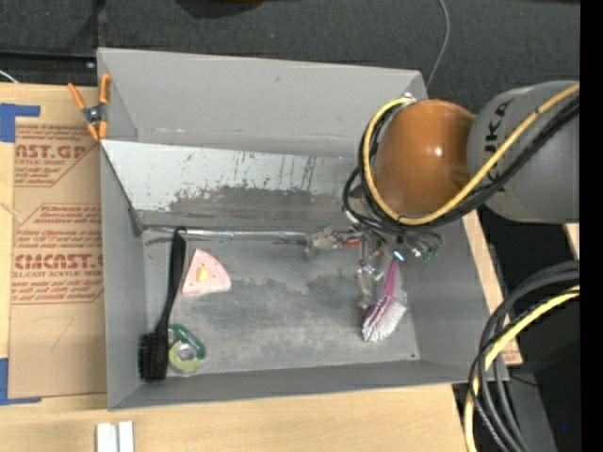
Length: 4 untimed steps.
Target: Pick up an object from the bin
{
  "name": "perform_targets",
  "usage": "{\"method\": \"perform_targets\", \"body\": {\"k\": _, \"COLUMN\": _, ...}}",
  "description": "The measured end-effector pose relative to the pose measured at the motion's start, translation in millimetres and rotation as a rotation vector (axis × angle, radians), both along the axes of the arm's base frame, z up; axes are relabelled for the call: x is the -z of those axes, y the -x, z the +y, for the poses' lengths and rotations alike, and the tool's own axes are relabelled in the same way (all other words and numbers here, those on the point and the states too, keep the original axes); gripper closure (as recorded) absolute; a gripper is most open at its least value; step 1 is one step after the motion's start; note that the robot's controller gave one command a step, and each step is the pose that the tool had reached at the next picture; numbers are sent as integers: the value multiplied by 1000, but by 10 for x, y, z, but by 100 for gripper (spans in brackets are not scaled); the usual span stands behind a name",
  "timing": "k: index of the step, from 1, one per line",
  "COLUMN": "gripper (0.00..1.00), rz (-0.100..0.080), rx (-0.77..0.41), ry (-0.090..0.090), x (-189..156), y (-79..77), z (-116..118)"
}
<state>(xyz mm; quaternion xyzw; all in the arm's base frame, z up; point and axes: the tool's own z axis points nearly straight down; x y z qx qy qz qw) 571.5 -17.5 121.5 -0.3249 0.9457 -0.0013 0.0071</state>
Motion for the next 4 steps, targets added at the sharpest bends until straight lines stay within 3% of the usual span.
{"method": "perform_targets", "body": {"k": 1, "gripper": 0, "rz": 13, "rx": -170, "ry": 5, "x": 22, "y": 756, "z": -561}}
{"method": "perform_targets", "body": {"k": 2, "gripper": 0, "rz": 3, "rx": -551, "ry": 5, "x": 110, "y": 602, "z": -320}}
{"method": "perform_targets", "body": {"k": 3, "gripper": 0, "rz": 9, "rx": -165, "ry": 2, "x": 53, "y": 736, "z": -688}}
{"method": "perform_targets", "body": {"k": 4, "gripper": 0, "rz": 3, "rx": -525, "ry": 1, "x": 67, "y": 746, "z": -834}}
